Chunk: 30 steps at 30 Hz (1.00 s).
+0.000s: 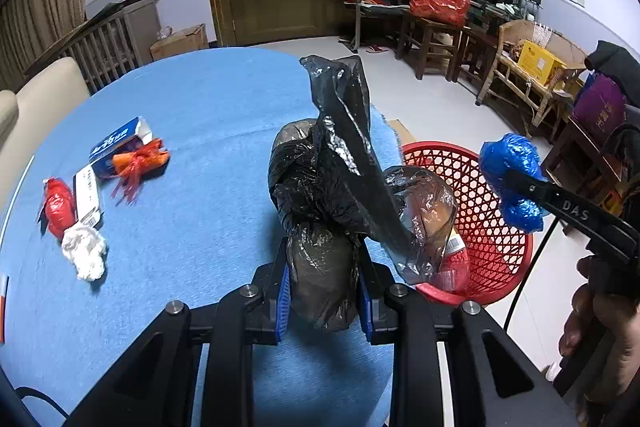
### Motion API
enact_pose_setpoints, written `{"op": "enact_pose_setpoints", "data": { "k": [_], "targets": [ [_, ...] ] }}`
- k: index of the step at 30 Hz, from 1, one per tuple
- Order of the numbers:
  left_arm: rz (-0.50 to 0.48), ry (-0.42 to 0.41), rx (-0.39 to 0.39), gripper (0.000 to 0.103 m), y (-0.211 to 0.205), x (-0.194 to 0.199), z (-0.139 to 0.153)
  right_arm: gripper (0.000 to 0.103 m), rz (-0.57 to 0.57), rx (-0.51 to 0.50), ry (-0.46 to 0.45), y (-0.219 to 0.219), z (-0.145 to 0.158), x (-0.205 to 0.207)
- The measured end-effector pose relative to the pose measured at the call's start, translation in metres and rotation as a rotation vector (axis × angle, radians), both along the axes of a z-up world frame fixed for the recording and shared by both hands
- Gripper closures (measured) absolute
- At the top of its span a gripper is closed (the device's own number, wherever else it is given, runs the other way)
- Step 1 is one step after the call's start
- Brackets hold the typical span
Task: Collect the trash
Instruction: 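Carry both bags over the red wastebasket and open both grippers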
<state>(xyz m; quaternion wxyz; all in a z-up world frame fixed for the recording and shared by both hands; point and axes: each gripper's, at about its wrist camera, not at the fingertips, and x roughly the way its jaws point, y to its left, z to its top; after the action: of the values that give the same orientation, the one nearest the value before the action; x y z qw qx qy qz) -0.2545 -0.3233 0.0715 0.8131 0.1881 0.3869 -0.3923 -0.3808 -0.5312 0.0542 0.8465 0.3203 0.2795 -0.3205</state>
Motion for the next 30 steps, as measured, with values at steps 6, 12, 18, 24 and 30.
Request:
{"op": "enact_pose_setpoints", "data": {
  "k": [6,12,18,24,30],
  "targets": [
    [-0.030,-0.003,0.013,0.074,-0.015,-0.007,-0.003,0.042,-0.019,0.050,0.046,-0.014,-0.017,0.001],
    [-0.059,-0.005,0.031,0.074,-0.034,-0.015,-0.006,0.032,-0.044,0.076,0.045,-0.025,-0.023,-0.008],
    [-0.097,-0.004,0.038,0.074,-0.055,-0.024,-0.008,0.032,-0.081,0.066,-0.004,-0.028,-0.009,-0.026],
    [-0.147,-0.005,0.036,0.074,-0.078,-0.036,-0.007,0.032,-0.123,0.073,-0.047,-0.034,0.002,-0.047],
    [-0.194,0.020,0.051,0.072,-0.099,-0.038,-0.013,0.032,-0.167,0.076,-0.074,-0.039,0.006,-0.064]
  ]
}}
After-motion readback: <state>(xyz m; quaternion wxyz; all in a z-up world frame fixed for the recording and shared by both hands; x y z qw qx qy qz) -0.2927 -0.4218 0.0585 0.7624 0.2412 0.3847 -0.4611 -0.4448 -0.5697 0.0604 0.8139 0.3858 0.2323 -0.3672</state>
